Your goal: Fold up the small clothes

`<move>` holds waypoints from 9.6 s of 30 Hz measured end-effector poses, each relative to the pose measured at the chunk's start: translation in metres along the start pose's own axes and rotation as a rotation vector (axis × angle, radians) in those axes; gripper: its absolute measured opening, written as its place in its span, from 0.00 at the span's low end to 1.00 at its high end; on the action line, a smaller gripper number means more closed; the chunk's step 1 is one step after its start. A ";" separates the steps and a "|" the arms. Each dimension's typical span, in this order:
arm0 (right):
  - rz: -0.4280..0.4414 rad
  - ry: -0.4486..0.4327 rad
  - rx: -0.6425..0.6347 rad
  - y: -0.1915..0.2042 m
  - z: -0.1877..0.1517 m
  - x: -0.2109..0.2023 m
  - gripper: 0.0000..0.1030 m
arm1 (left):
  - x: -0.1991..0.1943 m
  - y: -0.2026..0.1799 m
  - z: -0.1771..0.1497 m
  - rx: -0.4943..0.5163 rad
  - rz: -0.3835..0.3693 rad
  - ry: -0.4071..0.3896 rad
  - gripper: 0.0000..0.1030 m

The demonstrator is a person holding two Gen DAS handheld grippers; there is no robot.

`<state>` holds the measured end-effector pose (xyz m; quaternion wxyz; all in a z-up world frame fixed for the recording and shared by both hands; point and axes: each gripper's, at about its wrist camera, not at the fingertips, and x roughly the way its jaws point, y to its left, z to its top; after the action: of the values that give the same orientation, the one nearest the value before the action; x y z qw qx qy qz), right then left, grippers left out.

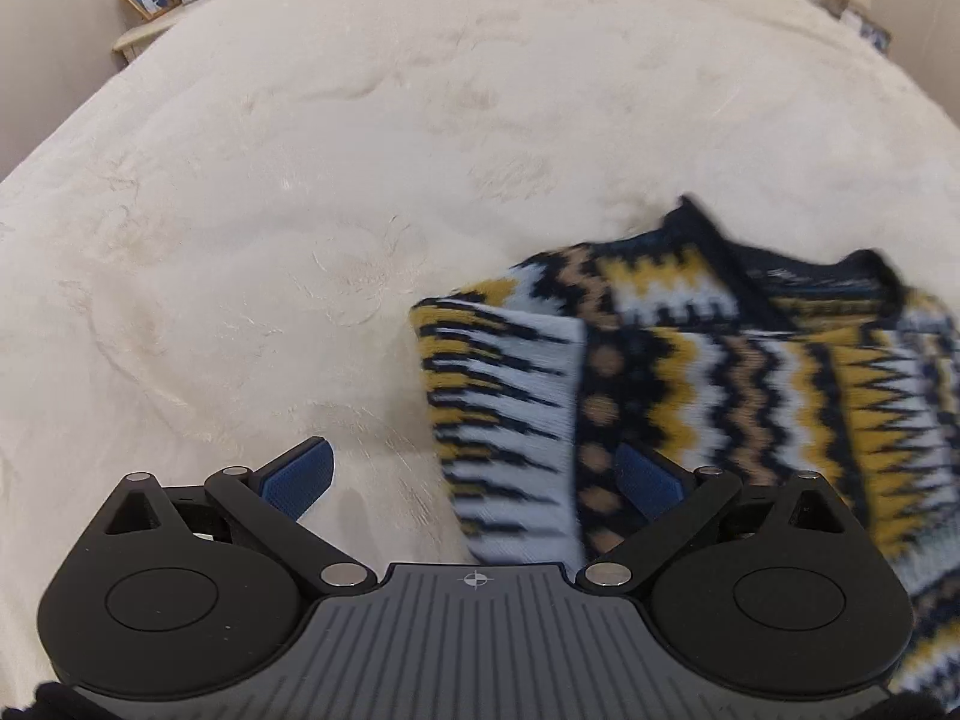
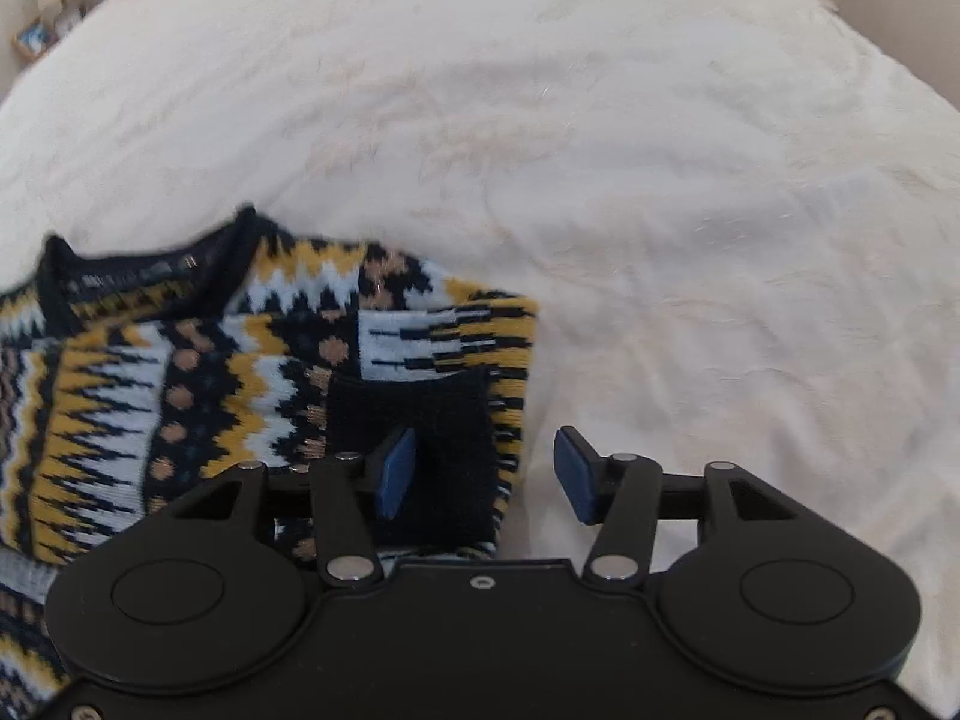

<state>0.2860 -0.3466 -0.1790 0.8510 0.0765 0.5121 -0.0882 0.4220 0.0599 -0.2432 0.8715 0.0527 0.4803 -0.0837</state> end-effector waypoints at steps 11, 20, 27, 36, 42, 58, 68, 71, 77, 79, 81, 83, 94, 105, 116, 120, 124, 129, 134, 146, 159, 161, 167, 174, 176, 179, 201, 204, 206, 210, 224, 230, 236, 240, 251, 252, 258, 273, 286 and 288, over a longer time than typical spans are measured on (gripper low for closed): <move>0.094 0.092 -0.056 0.036 -0.071 -0.036 0.67 | -0.042 -0.063 -0.104 0.143 -0.109 0.131 0.99; 0.056 0.156 -0.069 0.029 -0.141 -0.059 0.69 | -0.067 -0.045 -0.176 0.142 -0.103 0.165 0.99; 0.082 0.156 -0.012 0.021 -0.178 -0.084 0.70 | -0.078 -0.021 -0.202 0.023 -0.167 0.198 0.99; 0.093 0.198 0.086 -0.001 -0.216 -0.098 0.77 | -0.069 -0.025 -0.203 0.026 -0.135 0.220 0.99; 0.118 0.243 0.128 -0.007 -0.230 -0.088 0.96 | -0.064 -0.032 -0.204 0.014 -0.098 0.188 1.00; 0.263 0.206 0.193 -0.043 -0.284 -0.096 1.00 | -0.119 -0.017 -0.236 -0.046 -0.118 0.077 0.76; 0.390 0.156 0.124 -0.053 -0.331 -0.130 1.00 | -0.164 -0.010 -0.293 -0.049 -0.102 0.085 0.76; 0.417 0.145 0.100 -0.051 -0.334 -0.134 1.00 | -0.164 -0.016 -0.305 -0.029 -0.095 0.108 0.76; 0.444 0.136 0.040 -0.040 -0.336 -0.133 1.00 | -0.152 -0.030 -0.310 -0.010 -0.102 0.114 0.76; 0.453 0.132 0.031 -0.040 -0.336 -0.132 1.00 | -0.145 -0.032 -0.308 -0.024 -0.106 0.113 0.76; 0.461 0.130 0.027 -0.041 -0.338 -0.133 0.99 | -0.140 -0.035 -0.307 -0.026 -0.111 0.118 0.76; 0.469 0.133 0.034 -0.043 -0.337 -0.133 0.99 | -0.136 -0.036 -0.306 -0.021 -0.115 0.118 0.76; 0.504 0.117 0.054 -0.049 -0.313 -0.159 0.12 | -0.183 -0.035 -0.290 -0.044 -0.192 0.005 0.09; 0.485 0.087 0.106 -0.073 -0.323 -0.201 0.12 | -0.209 -0.013 -0.307 -0.073 -0.225 0.044 0.10; 0.424 0.127 0.086 -0.073 -0.333 -0.169 0.58 | -0.174 0.000 -0.327 -0.119 -0.230 0.093 0.36; 0.422 0.094 0.098 -0.077 -0.329 -0.168 0.63 | -0.165 0.003 -0.327 -0.174 -0.246 0.093 0.44; 0.427 0.107 0.100 -0.075 -0.327 -0.159 0.63 | -0.154 -0.003 -0.322 -0.188 -0.269 0.086 0.51; 0.433 0.155 0.091 -0.070 -0.331 -0.145 0.63 | -0.139 -0.008 -0.319 -0.210 -0.279 0.101 0.56; 0.468 0.173 0.089 -0.061 -0.338 -0.139 0.58 | -0.136 -0.007 -0.320 -0.245 -0.289 0.101 0.53; 0.623 0.107 0.139 -0.072 -0.308 -0.187 0.13 | -0.199 0.020 -0.315 -0.380 -0.395 0.015 0.08; 0.744 -0.154 0.262 -0.081 -0.187 -0.215 0.13 | -0.222 0.033 -0.176 -0.432 -0.478 -0.215 0.08; 0.745 -0.186 0.271 -0.080 -0.163 -0.209 0.13 | -0.212 0.032 -0.150 -0.435 -0.488 -0.236 0.08; 0.715 -0.236 0.272 -0.066 -0.095 -0.177 0.13 | -0.167 0.019 -0.073 -0.402 -0.486 -0.253 0.08; 0.647 -0.178 0.323 -0.054 -0.040 -0.110 0.13 | -0.098 0.005 -0.016 -0.401 -0.457 -0.168 0.09; 0.625 -0.147 0.334 -0.049 -0.030 -0.089 0.13 | -0.078 0.000 -0.005 -0.385 -0.435 -0.135 0.09; 0.590 -0.107 0.347 -0.045 -0.021 -0.065 0.14 | -0.055 0.002 0.003 -0.367 -0.416 -0.090 0.10; 0.451 -0.117 0.365 -0.057 0.006 -0.027 0.57 | -0.037 0.026 0.017 -0.201 -0.315 -0.041 0.62; 0.430 -0.100 0.284 -0.055 -0.009 -0.040 0.58 | -0.043 0.015 -0.006 -0.107 -0.318 0.012 0.63; 0.411 -0.077 0.222 -0.052 -0.022 -0.047 0.58 | -0.045 0.009 -0.025 -0.063 -0.316 0.051 0.63; 0.364 -0.035 0.122 -0.046 -0.047 -0.056 0.59 | -0.048 0.009 -0.054 -0.026 -0.287 0.089 0.63; 0.325 -0.006 0.100 -0.050 -0.072 -0.062 0.59 | -0.056 0.019 -0.082 0.006 -0.310 0.173 0.63; 0.299 0.025 0.069 -0.043 -0.072 -0.058 0.37 | -0.050 0.022 -0.090 -0.055 -0.320 0.210 0.34; 0.307 0.030 0.017 -0.035 -0.071 -0.070 0.15 | -0.067 0.014 -0.083 0.047 -0.325 0.171 0.06; 0.236 0.029 -0.027 -0.035 -0.069 -0.079 0.14 | -0.081 0.022 -0.082 0.085 -0.317 0.180 0.07; 0.236 0.044 0.158 -0.049 -0.076 -0.069 0.98 | -0.075 0.044 -0.090 -0.064 -0.250 0.171 0.12; 0.256 0.022 0.197 -0.053 -0.077 -0.075 1.00 | -0.080 0.042 -0.091 -0.062 -0.239 0.156 0.12; 0.244 -0.020 0.317 -0.068 -0.080 -0.105 1.00 | -0.119 0.031 -0.095 -0.112 -0.207 0.051 0.12; 0.279 -0.181 0.291 -0.075 -0.110 -0.178 1.00 | -0.171 -0.039 -0.106 0.019 -0.335 -0.036 0.18; 0.409 -0.148 0.175 -0.082 -0.128 -0.184 1.00 | -0.199 -0.096 -0.130 -0.011 -0.297 -0.021 0.18; 0.423 -0.142 0.144 -0.084 -0.128 -0.183 1.00 | -0.201 -0.108 -0.133 -0.004 -0.277 -0.012 0.18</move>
<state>0.0727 -0.3867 -0.0802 0.8767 0.2361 0.4161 0.0504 0.1855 -0.0044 -0.1453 0.8546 -0.0164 0.4778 -0.2027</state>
